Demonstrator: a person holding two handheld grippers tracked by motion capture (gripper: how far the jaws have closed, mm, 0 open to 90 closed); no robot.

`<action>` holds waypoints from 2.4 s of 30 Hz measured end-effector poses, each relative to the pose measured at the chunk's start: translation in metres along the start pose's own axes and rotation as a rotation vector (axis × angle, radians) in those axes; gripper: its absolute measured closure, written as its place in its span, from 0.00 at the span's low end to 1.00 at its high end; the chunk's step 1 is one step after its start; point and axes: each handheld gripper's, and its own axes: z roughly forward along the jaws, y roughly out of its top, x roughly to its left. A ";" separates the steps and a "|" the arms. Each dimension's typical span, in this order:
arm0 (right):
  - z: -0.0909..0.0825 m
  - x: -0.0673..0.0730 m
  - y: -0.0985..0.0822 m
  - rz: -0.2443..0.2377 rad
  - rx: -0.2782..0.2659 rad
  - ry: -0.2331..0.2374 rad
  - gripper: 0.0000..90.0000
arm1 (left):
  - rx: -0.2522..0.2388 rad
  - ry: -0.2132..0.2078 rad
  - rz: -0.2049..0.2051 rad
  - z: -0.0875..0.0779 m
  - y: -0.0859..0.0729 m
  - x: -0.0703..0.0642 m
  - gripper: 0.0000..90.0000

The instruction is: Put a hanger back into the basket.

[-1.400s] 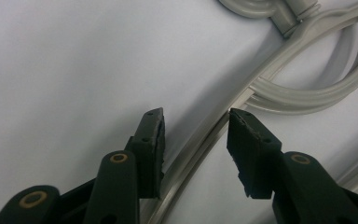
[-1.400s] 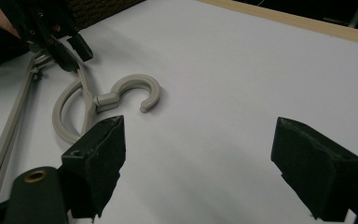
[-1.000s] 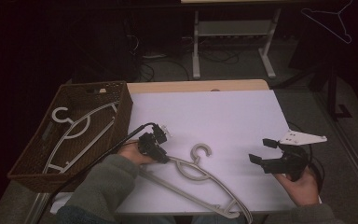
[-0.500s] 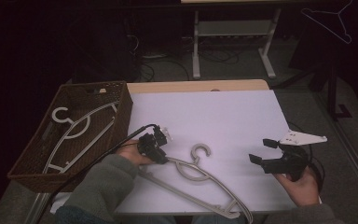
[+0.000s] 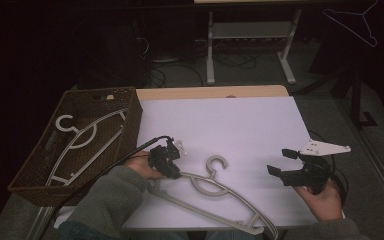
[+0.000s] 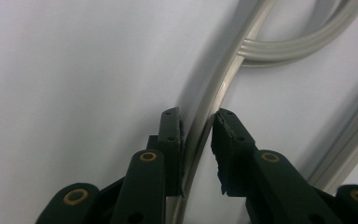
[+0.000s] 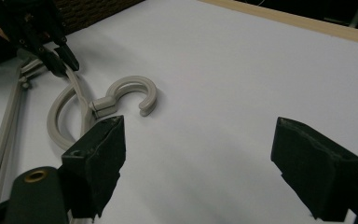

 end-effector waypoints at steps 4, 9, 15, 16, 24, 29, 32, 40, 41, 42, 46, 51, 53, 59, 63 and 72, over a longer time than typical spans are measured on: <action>0.000 0.000 0.000 -0.003 0.002 0.000 0.19 | 0.002 -0.022 0.025 0.000 0.000 -0.003 0.85; 0.000 -0.001 -0.001 0.001 0.003 0.000 0.19 | 0.002 -0.037 0.039 0.000 0.000 -0.005 0.86; 0.000 -0.001 -0.001 0.003 0.004 0.000 0.19 | -0.010 -0.077 0.058 -0.001 0.000 -0.009 0.90; -0.001 -0.001 -0.001 0.003 0.004 -0.001 0.19 | -0.013 -0.083 0.056 -0.002 0.000 -0.010 0.90; -0.004 -0.004 -0.002 0.006 -0.002 -0.007 0.19 | -0.031 -0.116 0.041 -0.006 -0.001 -0.011 0.91; -0.004 -0.005 -0.002 0.008 -0.001 -0.009 0.19 | -0.054 -0.134 0.015 -0.010 -0.001 -0.011 0.92; -0.006 -0.006 -0.002 0.009 -0.005 -0.012 0.19 | -0.076 -0.152 0.000 -0.012 -0.001 -0.010 0.92; -0.009 -0.009 -0.003 0.020 -0.013 -0.020 0.19 | -0.097 -0.171 -0.012 -0.017 -0.002 -0.010 0.92; -0.009 -0.009 -0.003 0.021 -0.011 -0.021 0.19 | -0.105 -0.169 -0.012 -0.017 -0.003 -0.010 0.92; -0.009 -0.009 -0.003 0.019 -0.012 -0.022 0.19 | -0.107 -0.170 -0.010 -0.018 -0.003 -0.010 0.92; -0.009 -0.009 -0.003 0.019 -0.014 -0.022 0.19 | -0.111 -0.174 -0.010 -0.021 -0.003 -0.011 0.92; -0.009 -0.009 -0.003 0.021 -0.012 -0.023 0.19 | -0.112 -0.180 -0.017 -0.025 -0.004 -0.012 0.92; -0.009 -0.009 -0.003 0.021 -0.011 -0.024 0.19 | -0.111 -0.183 -0.022 -0.027 -0.004 -0.012 0.92; -0.010 -0.009 -0.003 0.022 -0.010 -0.025 0.19 | -0.118 -0.195 -0.036 -0.033 -0.003 -0.015 0.92; -0.010 -0.010 -0.003 0.023 -0.012 -0.029 0.19 | -0.131 -0.192 -0.047 -0.039 -0.002 -0.017 0.92; -0.010 -0.012 -0.004 0.027 -0.010 -0.031 0.18 | -0.152 -0.204 -0.051 -0.054 -0.001 -0.023 0.92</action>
